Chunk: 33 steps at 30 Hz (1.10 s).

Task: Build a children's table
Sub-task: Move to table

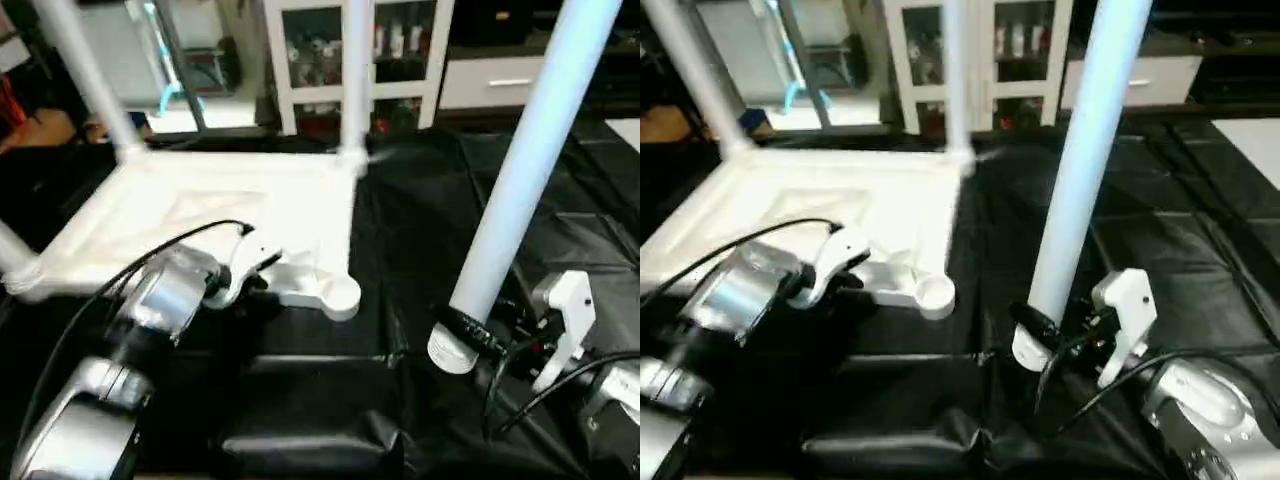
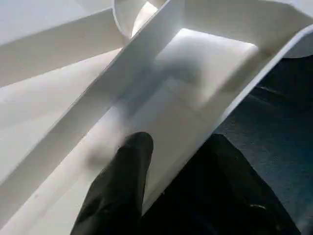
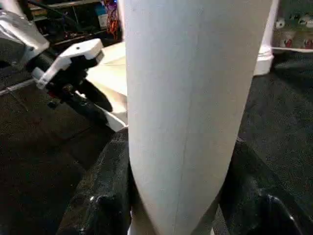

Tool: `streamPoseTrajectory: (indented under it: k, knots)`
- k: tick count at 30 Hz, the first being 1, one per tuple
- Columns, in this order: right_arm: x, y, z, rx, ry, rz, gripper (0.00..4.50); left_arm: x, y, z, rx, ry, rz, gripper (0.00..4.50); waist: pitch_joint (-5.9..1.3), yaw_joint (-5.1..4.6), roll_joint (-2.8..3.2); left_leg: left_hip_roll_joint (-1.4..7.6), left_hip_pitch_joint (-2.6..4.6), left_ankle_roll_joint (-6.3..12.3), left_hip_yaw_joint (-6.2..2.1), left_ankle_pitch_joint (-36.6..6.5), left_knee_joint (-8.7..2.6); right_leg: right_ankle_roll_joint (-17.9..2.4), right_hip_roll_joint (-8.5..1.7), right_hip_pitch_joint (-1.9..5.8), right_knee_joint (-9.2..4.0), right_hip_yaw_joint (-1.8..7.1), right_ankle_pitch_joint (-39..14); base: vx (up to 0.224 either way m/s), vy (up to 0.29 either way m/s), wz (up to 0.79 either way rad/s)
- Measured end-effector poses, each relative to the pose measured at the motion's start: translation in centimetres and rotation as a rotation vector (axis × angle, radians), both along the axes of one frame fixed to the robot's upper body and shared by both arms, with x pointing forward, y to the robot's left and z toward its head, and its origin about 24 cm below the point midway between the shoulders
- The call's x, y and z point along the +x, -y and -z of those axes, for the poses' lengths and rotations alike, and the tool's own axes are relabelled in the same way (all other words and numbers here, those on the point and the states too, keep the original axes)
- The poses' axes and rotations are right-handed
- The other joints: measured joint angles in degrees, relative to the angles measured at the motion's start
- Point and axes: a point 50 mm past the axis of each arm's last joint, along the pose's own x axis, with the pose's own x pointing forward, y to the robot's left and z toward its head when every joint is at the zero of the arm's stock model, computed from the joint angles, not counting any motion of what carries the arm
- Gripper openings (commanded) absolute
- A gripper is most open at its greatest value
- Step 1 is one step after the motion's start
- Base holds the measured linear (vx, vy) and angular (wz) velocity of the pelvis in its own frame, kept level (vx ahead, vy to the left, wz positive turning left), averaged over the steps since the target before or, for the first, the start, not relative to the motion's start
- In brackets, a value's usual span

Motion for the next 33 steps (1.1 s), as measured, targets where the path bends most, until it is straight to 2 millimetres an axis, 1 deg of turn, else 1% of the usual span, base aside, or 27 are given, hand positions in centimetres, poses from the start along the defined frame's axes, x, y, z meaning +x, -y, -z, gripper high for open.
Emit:
streamPoseTrajectory:
  k: [3,5,6,7,9,12,14,16,20,23,26,28,30,33]
  knots:
    - [0.0,-0.1,0.0,0.001,0.0,-0.004,1.85,-0.8,0.0,-0.2,-0.014,-0.012,-0.003,1.42,0.01,0.24,-0.01,0.04,-0.07,0.21,0.02,0.03,-0.03,0.01,0.01,-0.02,-0.24,-0.06,-0.02,0.0,0.0,0.0]
    - [0.1,-0.2,0.0,0.003,0.001,-0.009,1.85,-1.9,-0.3,-0.4,-0.014,-0.002,0.022,1.33,0.03,-0.02,-0.05,0.05,-0.08,0.24,0.1,-0.03,-0.16,0.01,0.02,-0.08,-0.4,-0.04,-0.01,0.0,0.0,0.0]
    - [0.1,-0.2,0.0,0.003,0.001,-0.008,1.85,-2.5,-0.4,-0.3,-0.024,0.014,0.064,1.28,0.04,0.1,-0.06,0.07,-0.09,0.28,0.09,-0.06,-0.2,0.01,0.02,-0.07,-0.5,-0.09,-0.02,0.0,0.0,0.0]
    - [0.1,-0.2,0.0,0.004,0.002,-0.009,1.85,-2.7,-0.3,-0.3,-0.032,0.031,0.096,1.28,0.04,0.31,-0.06,0.08,-0.05,0.29,0.07,-0.06,-0.21,0.01,0.02,-0.07,-0.56,-0.15,-0.02,0.0,0.0,0.0]
    - [0.2,-0.3,-0.2,0.007,0.01,-0.012,1.85,-3.1,-0.1,-0.2,-0.042,0.084,0.161,1.14,0.03,0.95,-0.05,0.07,-0.03,0.3,0.05,-0.06,-0.18,0.01,0.01,-0.08,-0.62,-0.17,-0.01,0.0,0.0,0.0]
    - [0.4,-0.7,-0.3,0.013,0.016,-0.025,1.85,-3.6,0.3,-0.3,-0.048,0.139,0.236,0.91,0.05,2.12,-0.07,0.07,-0.02,0.31,0.05,-0.07,-0.14,-0.01,0.01,-0.06,-0.62,-0.16,0.0,0.0,0.0,0.0]
    - [0.5,-0.8,-0.3,0.014,0.019,-0.033,1.85,-3.8,0.6,-0.5,-0.042,0.136,0.235,0.83,0.13,2.65,-0.2,0.06,-0.02,0.31,0.1,-0.07,-0.11,-0.06,0.01,-0.07,-0.65,-0.11,0.03,0.0,0.0,0.0]
    - [0.6,-0.9,-0.4,0.015,0.025,-0.039,1.85,-4.0,1.0,-0.6,-0.041,0.127,0.236,0.7,0.13,2.91,-0.2,0.03,-0.02,0.35,0.16,-0.1,-0.08,-0.1,0.0,-0.06,-0.69,-0.06,0.05,0.0,0.0,0.0]
    - [0.9,-1.2,-0.8,0.017,0.042,-0.063,1.85,-4.4,1.9,-0.5,-0.076,0.138,0.229,0.62,0.16,2.94,-0.24,0.04,-0.01,0.36,0.19,-0.1,-0.04,-0.11,0.0,-0.07,-0.65,-0.04,0.07,0.0,0.0,0.0]
    - [1.2,-1.2,-1.0,0.027,0.049,-0.073,1.85,-4.8,2.5,-0.5,-0.117,0.151,0.243,0.47,0.28,2.94,-0.42,0.08,-0.01,0.36,0.17,-0.09,-0.01,-0.12,0.02,-0.09,-0.59,-0.05,0.07,0.0,0.0,0.0]
    - [2.1,-1.0,-1.4,0.078,0.055,-0.057,1.85,-5.1,3.1,-0.7,-0.149,0.133,0.235,0.35,0.47,2.93,-0.7,0.08,-0.1,0.36,0.17,-0.09,0.11,-0.13,0.02,-0.2,-0.46,-0.02,0.08,0.0,0.0,0.0]
    - [2.5,-0.9,-1.7,0.093,0.066,-0.044,1.85,-5.3,3.3,-0.9,-0.154,0.129,0.241,0.21,0.51,3.02,-0.75,0.08,-0.46,0.37,0.12,-0.09,0.27,-0.13,0.02,-0.49,-0.32,-0.05,0.08,0.0,0.0,0.0]
    - [2.8,-0.8,-1.8,0.141,0.047,-0.039,1.85,-5.5,3.0,-0.9,-0.127,0.165,0.287,0.1,0.55,2.97,-0.85,0.12,-0.81,0.43,0.12,-0.12,0.55,-0.13,0.03,-0.91,0.13,-0.03,0.08,0.0,0.0,0.0]
    - [2.9,-0.4,-1.9,0.185,0.026,-0.024,1.85,-5.6,2.4,-0.9,-0.102,0.2,0.332,0.03,0.6,3.04,-0.91,0.19,-0.81,0.46,0.1,-0.12,0.65,-0.13,0.07,-0.94,0.29,-0.05,0.08,0.0,0.0,0.0]
